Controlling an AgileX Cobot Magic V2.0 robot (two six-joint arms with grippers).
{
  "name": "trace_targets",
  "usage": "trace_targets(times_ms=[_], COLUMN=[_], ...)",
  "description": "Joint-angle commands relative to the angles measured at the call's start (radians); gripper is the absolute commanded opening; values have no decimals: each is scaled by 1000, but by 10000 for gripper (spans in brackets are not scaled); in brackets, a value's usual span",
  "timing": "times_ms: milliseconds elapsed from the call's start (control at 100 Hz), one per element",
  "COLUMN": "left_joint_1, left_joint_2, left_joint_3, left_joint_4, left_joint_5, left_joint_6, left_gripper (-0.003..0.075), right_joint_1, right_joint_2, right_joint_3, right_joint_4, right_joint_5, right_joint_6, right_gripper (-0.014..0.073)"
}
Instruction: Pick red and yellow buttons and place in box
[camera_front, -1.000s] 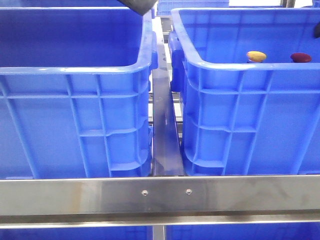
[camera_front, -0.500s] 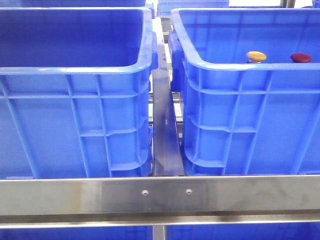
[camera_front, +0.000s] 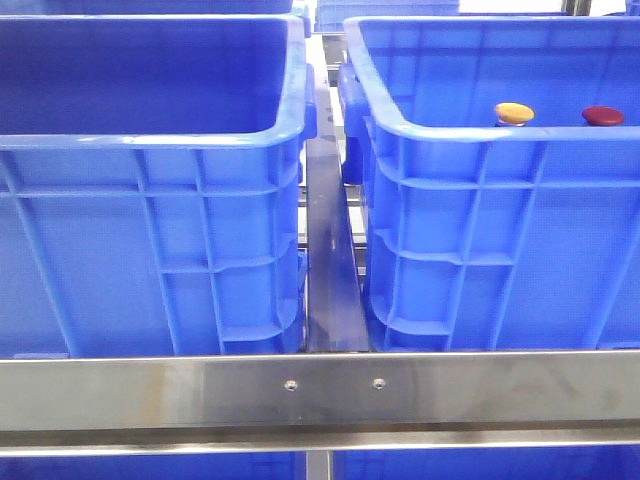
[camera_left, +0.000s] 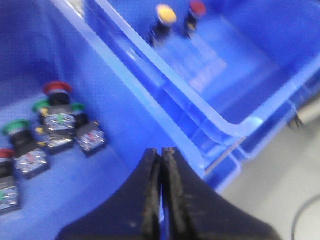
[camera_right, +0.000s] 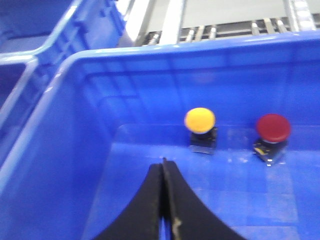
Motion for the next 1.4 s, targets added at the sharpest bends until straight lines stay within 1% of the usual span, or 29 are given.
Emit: trace_targets(times_ms=[0, 150, 240, 550, 790, 910, 1390], left_joint_1=[1, 1, 1, 1, 1, 1, 1], left_joint_2=[-82, -177, -217, -354, -440, -452, -452], left_joint_3=[35, 122, 169, 294, 343, 344, 344], left_joint_4=[-21, -21, -21, -21, -21, -21, -21], left_joint_5=[-138, -192, -205, -214, -211, -209, -205], left_joint_6=[-15, -15, -15, -7, -5, -5, -5], left_gripper=[-20, -20, -20, -20, -20, -20, -20], right_joint_1=[33, 108, 131, 135, 135, 135, 135], right_joint_2=[-50, -124, -199, -535, -748, -790, -791], right_joint_3=[-2, 59, 108, 310, 436, 455, 455], right_joint_4=[17, 17, 17, 17, 18, 18, 19], right_joint_5=[-59, -125, -133, -112, -69, -73, -61], right_joint_6=[-25, -32, -32, -32, -31, -31, -31], right_gripper=[-64, -64, -64, -64, -64, -64, -64])
